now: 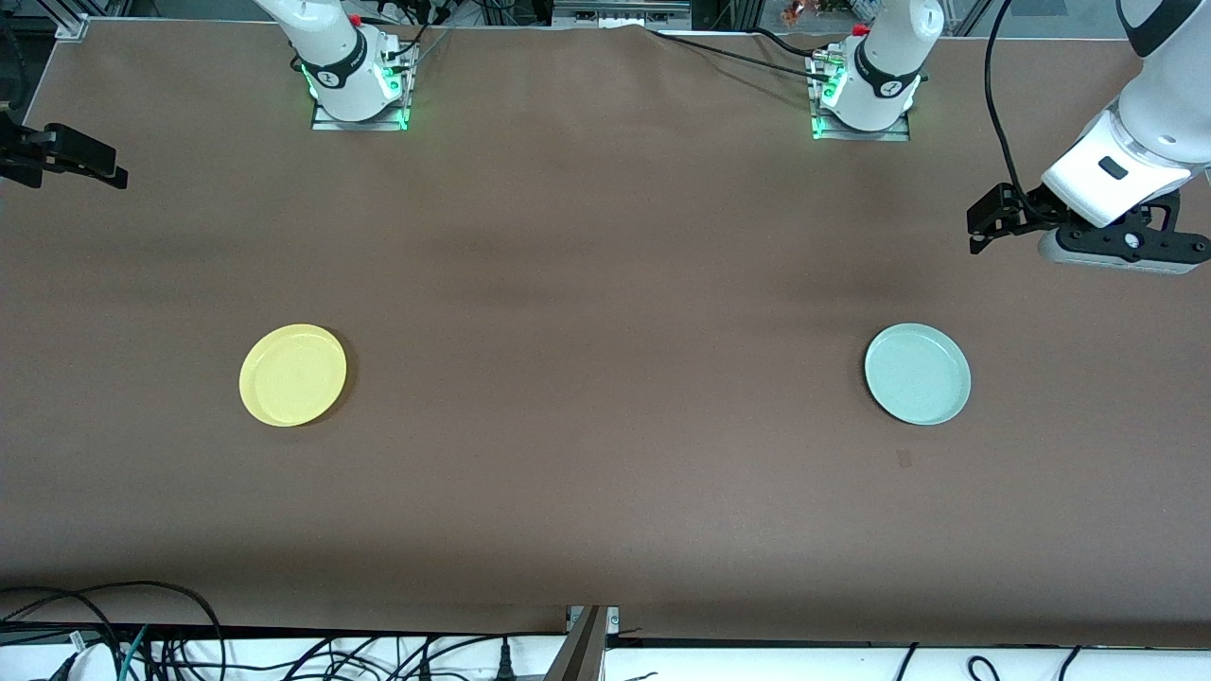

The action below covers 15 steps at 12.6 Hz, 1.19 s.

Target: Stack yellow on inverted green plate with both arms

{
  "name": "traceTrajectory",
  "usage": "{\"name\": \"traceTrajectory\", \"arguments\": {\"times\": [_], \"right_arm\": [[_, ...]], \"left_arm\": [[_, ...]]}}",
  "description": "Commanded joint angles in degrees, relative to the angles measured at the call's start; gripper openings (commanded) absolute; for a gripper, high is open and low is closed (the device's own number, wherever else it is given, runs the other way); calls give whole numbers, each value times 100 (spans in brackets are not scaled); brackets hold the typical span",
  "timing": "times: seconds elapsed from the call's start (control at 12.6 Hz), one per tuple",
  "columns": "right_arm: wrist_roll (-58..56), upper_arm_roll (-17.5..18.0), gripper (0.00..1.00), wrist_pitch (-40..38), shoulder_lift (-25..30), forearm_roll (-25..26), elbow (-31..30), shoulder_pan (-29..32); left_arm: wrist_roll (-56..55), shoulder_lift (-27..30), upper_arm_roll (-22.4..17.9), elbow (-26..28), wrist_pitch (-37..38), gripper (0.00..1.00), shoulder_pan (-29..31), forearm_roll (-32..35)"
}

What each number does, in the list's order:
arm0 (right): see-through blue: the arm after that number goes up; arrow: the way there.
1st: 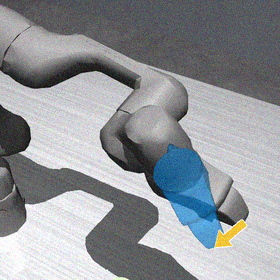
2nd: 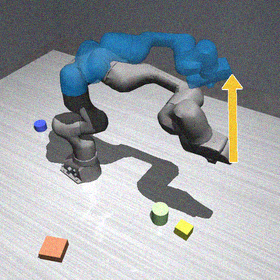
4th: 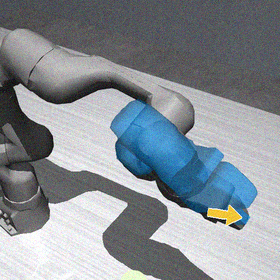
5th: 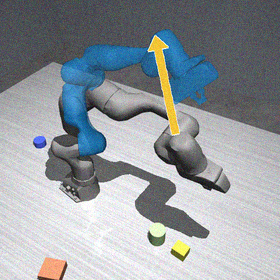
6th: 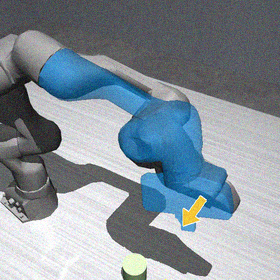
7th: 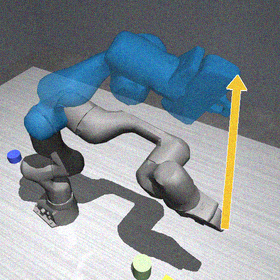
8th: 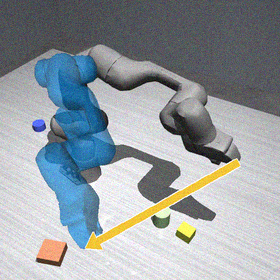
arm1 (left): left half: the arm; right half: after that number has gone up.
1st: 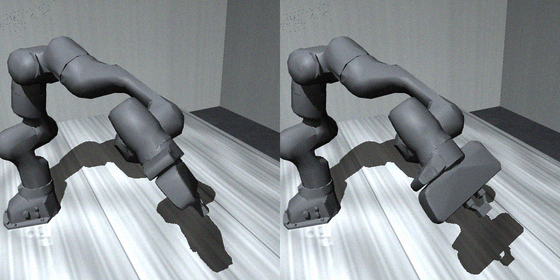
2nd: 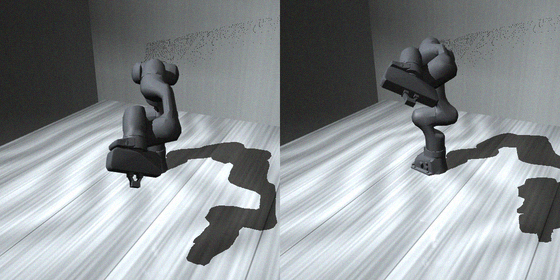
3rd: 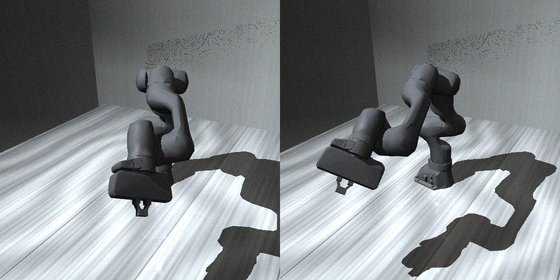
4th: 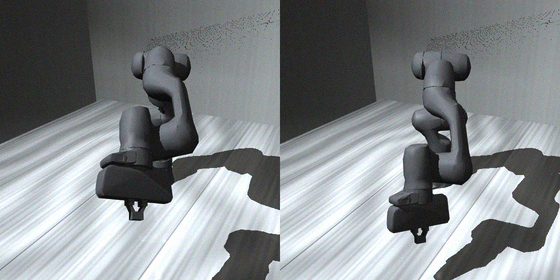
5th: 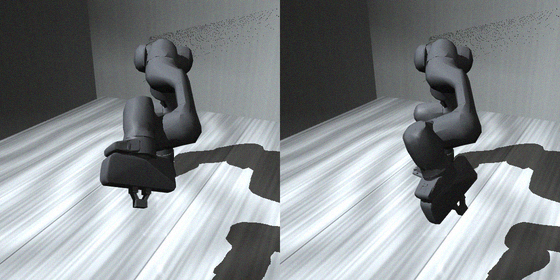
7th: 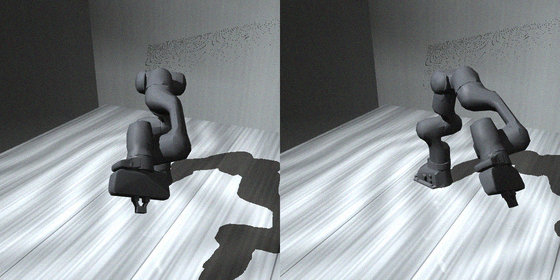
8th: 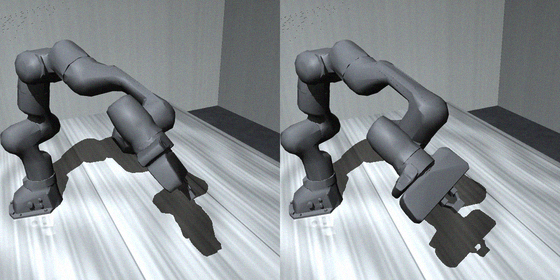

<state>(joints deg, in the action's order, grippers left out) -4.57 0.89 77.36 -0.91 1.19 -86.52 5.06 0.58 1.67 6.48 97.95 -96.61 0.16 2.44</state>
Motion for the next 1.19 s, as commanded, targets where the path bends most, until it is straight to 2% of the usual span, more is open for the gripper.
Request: {"name": "traceTrajectory", "arguments": {"times": [0.0, 0.79, 1.11], "right_arm": [[0, 16, 100, -19, -5, 66, 74, 4], [9, 7, 100, -19, -5, 57, 65, 12], [9, 7, 100, -28, -5, 48, 65, 12]], "left_arm": [[38, -149, 3, -232, 151, 100, 45, 73], [47, -281, 20, -241, 266, 100, -25, 11], [213, -991, 11, -512, 248, 100, 18, 28]]}}
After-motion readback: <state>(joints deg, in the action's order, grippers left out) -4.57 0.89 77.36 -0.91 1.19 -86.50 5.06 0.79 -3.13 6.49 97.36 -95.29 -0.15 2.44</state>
